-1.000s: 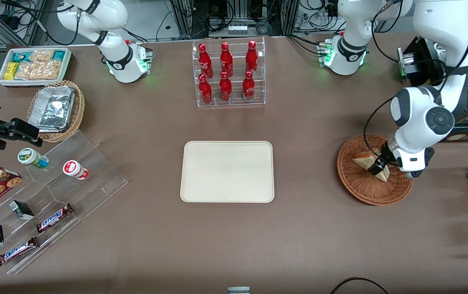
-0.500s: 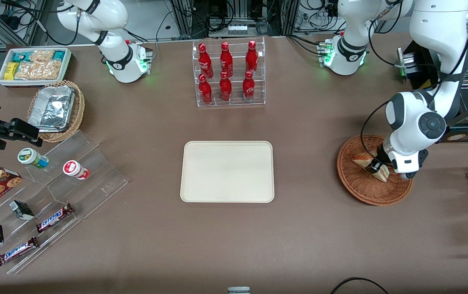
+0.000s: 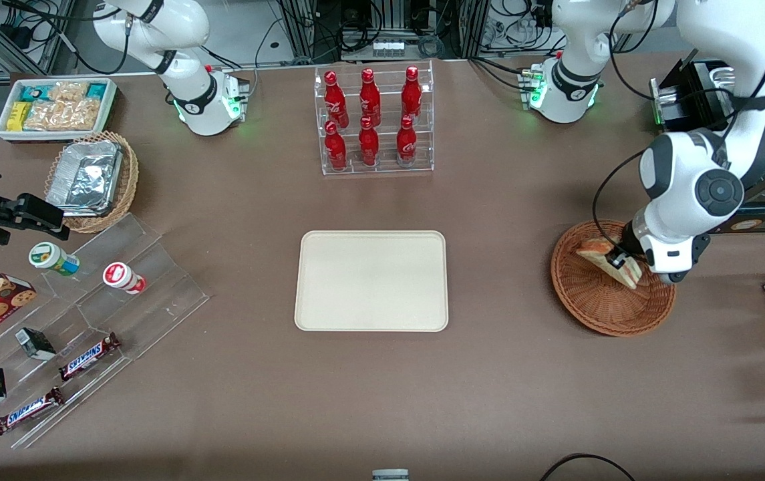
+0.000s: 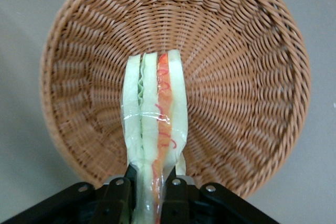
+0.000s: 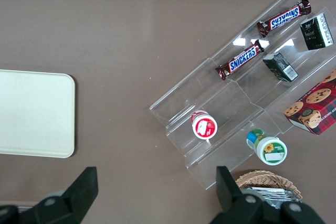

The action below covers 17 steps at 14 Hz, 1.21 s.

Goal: Place sandwich from basket to tray
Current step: 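Lift the sandwich and carry it over the cream tray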

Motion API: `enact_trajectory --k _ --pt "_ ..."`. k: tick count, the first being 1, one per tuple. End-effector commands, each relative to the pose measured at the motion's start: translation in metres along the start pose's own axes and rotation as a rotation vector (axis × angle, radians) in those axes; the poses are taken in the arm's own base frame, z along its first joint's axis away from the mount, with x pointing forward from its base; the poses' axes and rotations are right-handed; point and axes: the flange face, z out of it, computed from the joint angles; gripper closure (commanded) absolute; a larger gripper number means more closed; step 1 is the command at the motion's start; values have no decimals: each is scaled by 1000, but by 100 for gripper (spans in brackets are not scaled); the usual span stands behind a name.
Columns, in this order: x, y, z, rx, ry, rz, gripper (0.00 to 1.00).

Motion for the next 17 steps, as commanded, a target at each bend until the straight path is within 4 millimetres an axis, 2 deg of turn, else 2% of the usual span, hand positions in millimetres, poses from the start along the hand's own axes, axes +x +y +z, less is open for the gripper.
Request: enact_trajectory --k 1,4,6,7,9,11,13,17 --pt "-26 27 -59 54 15 74 88" --pt "-66 73 -122 58 33 163 88" --pt "-93 100 -142 40 50 225 88" --pt "-107 111 -146 29 60 257 88" --pt "-144 150 -144 11 84 352 88" --pt "-181 197 -128 -11 111 439 88" --pt "-216 234 -104 -26 129 508 88" --pt "-264 273 -52 -82 165 600 87"
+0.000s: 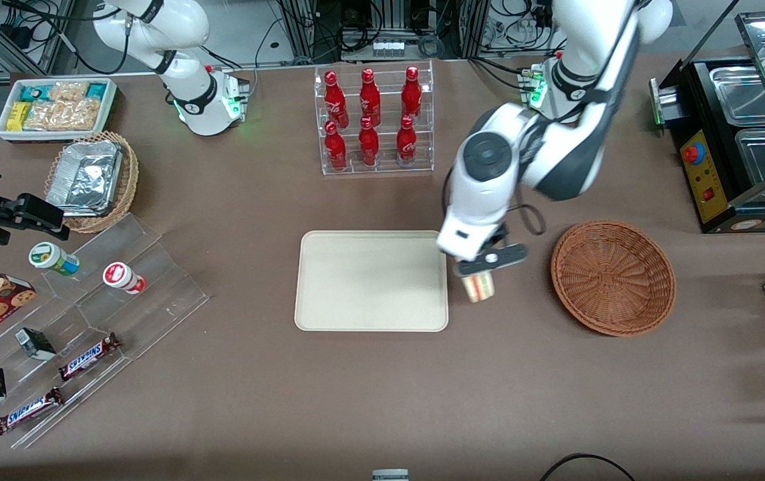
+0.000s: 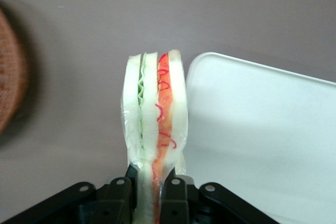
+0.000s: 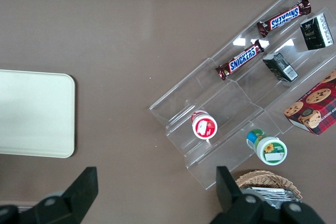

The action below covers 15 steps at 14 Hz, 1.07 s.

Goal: Place sandwich from basket to tray
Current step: 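Lift the sandwich and carry it over the cream tray, then lower the sandwich onto the tray and open the left gripper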

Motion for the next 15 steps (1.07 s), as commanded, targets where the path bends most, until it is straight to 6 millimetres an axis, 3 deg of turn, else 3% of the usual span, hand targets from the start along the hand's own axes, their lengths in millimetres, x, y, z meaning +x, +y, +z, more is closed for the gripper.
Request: enact_trajectory --k 1,3,5,13,14,15 --pt "-9 36 30 -29 49 63 87" --pt "-32 62 61 -42 63 116 87" --pt "-50 74 82 -22 48 157 87" --pt "-60 80 104 -21 35 263 87" --pt "-60 81 106 -25 39 264 81" --pt "-60 81 109 -22 36 264 69"
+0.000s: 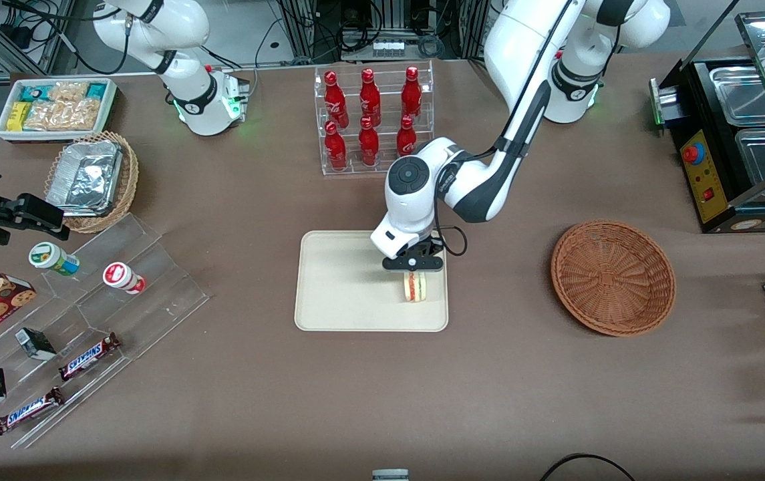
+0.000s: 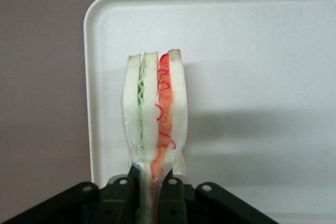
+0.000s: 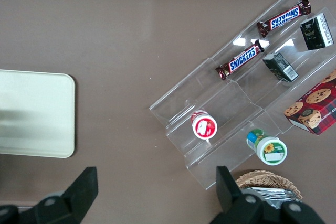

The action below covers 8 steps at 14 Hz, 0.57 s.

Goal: Place sandwich from basket to tray
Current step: 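Lower the sandwich onto the tray and open the left gripper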

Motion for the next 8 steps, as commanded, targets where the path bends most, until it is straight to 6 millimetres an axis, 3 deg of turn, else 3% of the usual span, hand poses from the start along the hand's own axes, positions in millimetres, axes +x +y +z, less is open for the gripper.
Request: enact_trajectory --k 1,2,4,6,8 --pt "4 4 8 -1 11 19 47" --pt "4 5 10 1 9 21 24" --pt "5 4 12 -2 12 20 4" --pt "7 5 5 -11 21 6 0" --pt "14 2 -26 -33 44 -19 0"
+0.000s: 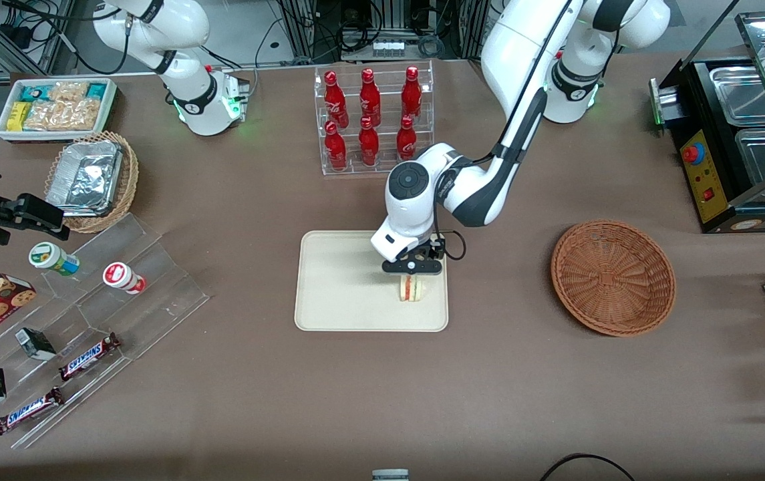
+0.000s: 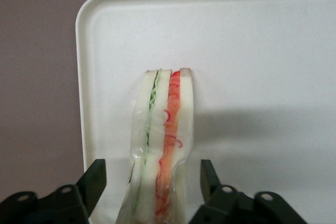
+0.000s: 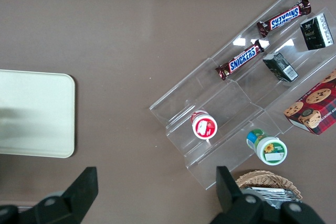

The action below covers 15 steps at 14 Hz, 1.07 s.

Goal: Place sandwich from basket to tray

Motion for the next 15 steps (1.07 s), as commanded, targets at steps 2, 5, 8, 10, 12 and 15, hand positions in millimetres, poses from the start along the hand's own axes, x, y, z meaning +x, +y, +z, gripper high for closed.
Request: enact_trajectory --k 2,5,8,10,12,15 --pt "14 -10 -65 -13 23 -56 0" --pt "26 -50 -144 3 14 -130 0" --pt "35 -100 -222 -12 29 -201 0" --pt "41 -135 -260 -23 50 -250 0" --pt "47 -175 -286 -10 50 -304 0" --pt "57 -235 -311 1 43 -397 0"
